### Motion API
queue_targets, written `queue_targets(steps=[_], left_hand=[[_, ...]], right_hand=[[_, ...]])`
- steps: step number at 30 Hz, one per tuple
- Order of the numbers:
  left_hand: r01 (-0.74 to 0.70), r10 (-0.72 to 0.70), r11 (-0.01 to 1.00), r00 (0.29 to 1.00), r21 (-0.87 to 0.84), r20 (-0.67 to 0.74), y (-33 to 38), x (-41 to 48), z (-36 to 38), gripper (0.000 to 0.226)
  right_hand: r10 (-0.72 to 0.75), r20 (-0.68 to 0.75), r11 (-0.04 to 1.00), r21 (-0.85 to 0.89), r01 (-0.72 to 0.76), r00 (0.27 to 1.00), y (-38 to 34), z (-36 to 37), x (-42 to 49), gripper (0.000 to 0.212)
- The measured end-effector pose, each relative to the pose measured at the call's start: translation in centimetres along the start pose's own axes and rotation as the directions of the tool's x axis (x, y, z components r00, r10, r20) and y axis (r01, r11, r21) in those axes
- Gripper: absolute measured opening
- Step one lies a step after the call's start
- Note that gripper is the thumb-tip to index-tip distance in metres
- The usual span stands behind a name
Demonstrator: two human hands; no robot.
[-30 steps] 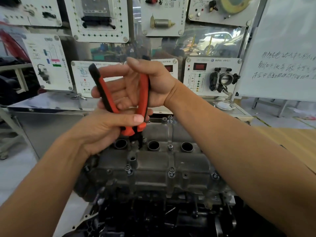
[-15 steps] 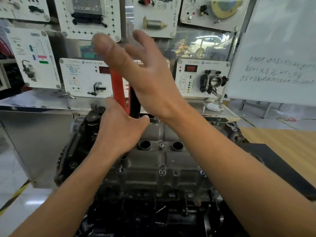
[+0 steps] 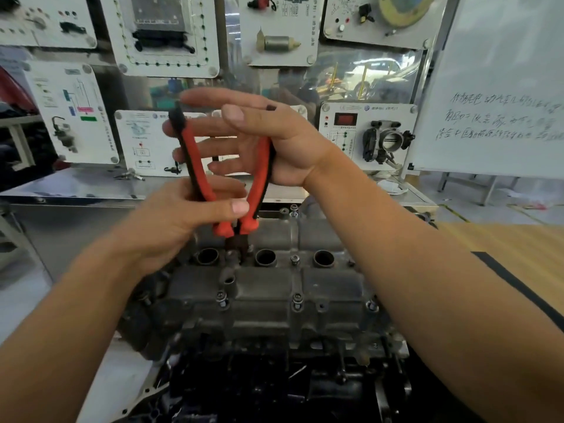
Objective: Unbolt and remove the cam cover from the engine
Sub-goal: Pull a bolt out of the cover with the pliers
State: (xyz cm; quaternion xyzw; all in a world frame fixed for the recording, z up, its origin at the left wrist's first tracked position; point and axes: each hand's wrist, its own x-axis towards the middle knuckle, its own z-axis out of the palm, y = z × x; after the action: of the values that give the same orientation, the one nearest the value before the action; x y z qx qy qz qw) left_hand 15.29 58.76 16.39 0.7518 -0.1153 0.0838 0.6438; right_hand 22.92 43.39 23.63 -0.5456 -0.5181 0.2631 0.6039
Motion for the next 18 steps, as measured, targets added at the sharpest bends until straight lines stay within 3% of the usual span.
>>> queue_targets(steps=[2, 3, 5, 8, 12, 18], left_hand=[[-0.004, 0.024, 0.996, 0.973, -0.089, 0.229, 0.3, 0.7, -0.6, 0.081], [0.002, 0.031, 0.995, 0.948, -0.103, 0.315, 0.4, 1.1, -0.7, 0.083], [0.004, 0.034, 0.995, 0.926, -0.101, 0.376, 0.4, 1.5, -0.5, 0.085], [-0.033, 0.044, 0.998, 0.966, -0.046, 0.256, 0.0, 1.6, 0.4, 0.071], [-0.077, 0.075, 0.994, 0.997, 0.083, 0.030, -0.1, 1.5, 2.8, 0.046], [-0.037, 0.087, 0.981, 0.962, 0.190, -0.260, -0.6, 2.1, 4.9, 0.043]], right_hand=[[0.017, 0.191, 1.000, -0.003, -0.017, 0.981, -0.1, -0.2, 0.6, 0.084], [0.026, 0.235, 1.000, 0.002, -0.028, 0.972, -0.2, -0.2, 0.9, 0.085], [0.053, 0.181, 0.998, 0.034, -0.060, 0.982, -0.3, -0.1, 1.2, 0.074], [0.092, -0.059, 0.995, 0.052, -0.089, 0.994, -0.6, 0.0, 1.2, 0.066], [-0.018, -0.282, 0.995, 0.093, 0.046, 0.959, -0.3, 0.3, -0.4, 0.099], [-0.092, -0.539, 0.964, -0.258, -0.061, 0.838, -0.4, 1.7, -2.5, 0.128]])
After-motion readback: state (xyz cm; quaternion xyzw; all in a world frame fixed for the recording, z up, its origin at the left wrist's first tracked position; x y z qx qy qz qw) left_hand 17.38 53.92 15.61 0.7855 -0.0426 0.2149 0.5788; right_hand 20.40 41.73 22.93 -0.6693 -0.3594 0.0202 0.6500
